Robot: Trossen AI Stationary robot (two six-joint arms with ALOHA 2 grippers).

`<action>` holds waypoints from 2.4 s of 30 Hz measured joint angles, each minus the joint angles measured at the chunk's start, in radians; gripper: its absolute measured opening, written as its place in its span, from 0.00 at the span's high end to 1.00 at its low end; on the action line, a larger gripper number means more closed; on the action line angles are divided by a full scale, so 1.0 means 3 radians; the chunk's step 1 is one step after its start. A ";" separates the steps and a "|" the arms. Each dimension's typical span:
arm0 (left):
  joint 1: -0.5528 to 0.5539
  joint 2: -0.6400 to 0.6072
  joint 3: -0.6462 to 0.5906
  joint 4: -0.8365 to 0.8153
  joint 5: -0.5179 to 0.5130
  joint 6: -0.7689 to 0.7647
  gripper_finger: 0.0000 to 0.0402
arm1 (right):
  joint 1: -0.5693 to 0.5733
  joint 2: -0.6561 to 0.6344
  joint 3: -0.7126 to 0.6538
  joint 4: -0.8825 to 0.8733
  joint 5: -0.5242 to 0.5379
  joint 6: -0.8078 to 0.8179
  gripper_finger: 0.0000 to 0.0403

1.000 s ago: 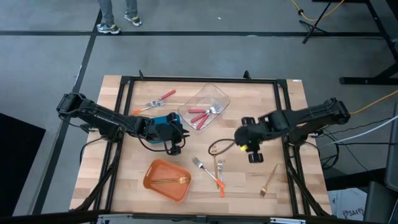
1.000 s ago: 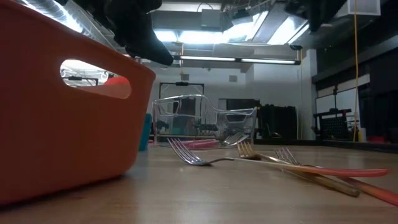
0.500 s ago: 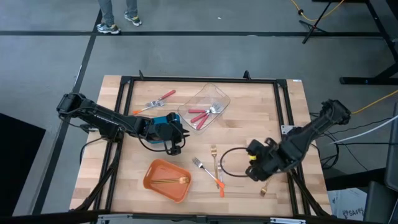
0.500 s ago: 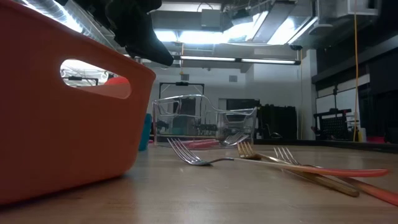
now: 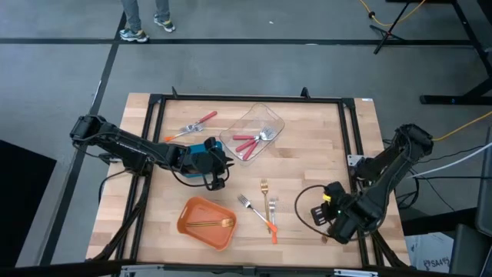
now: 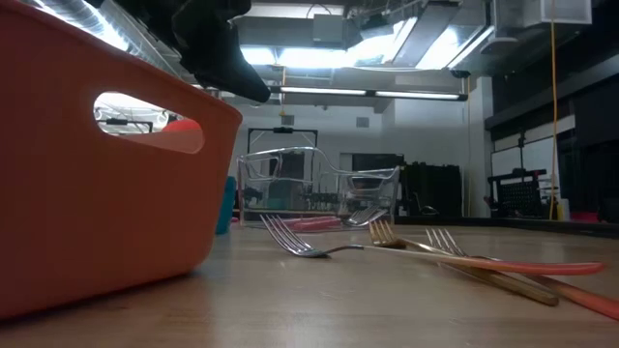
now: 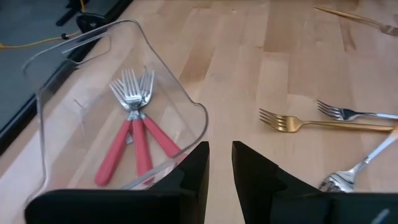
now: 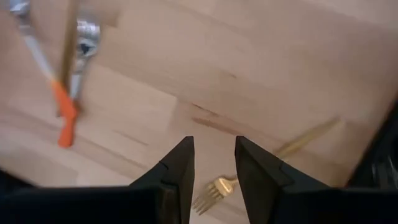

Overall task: Sort silverware by color (type)
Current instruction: Put the gold fork into the orange bin

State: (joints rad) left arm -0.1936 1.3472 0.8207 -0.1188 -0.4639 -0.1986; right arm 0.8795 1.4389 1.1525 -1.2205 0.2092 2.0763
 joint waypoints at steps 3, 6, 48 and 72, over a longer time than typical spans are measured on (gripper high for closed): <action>0.0000 0.0000 0.0000 0.0000 -0.0023 0.0001 0.84 | 0.0118 0.0065 -0.0084 0.0040 -0.0114 0.0362 0.74; 0.0000 0.0000 0.0000 0.0000 -0.0024 0.0000 0.84 | 0.0221 0.0144 -0.0150 0.0159 -0.0236 0.0631 0.74; 0.0000 0.0000 0.0000 0.0001 -0.0074 0.0000 0.84 | 0.0493 0.1289 -0.0176 0.0638 -0.0816 0.0855 0.74; 0.0000 0.0000 0.0001 0.0003 -0.0073 0.0000 0.84 | 0.0492 0.1305 -0.0031 0.0351 -0.0750 0.0867 0.74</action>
State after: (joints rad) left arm -0.1936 1.3472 0.8211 -0.1181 -0.4858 -0.1986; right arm 1.0271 1.8305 1.1433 -1.1151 -0.0158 2.3364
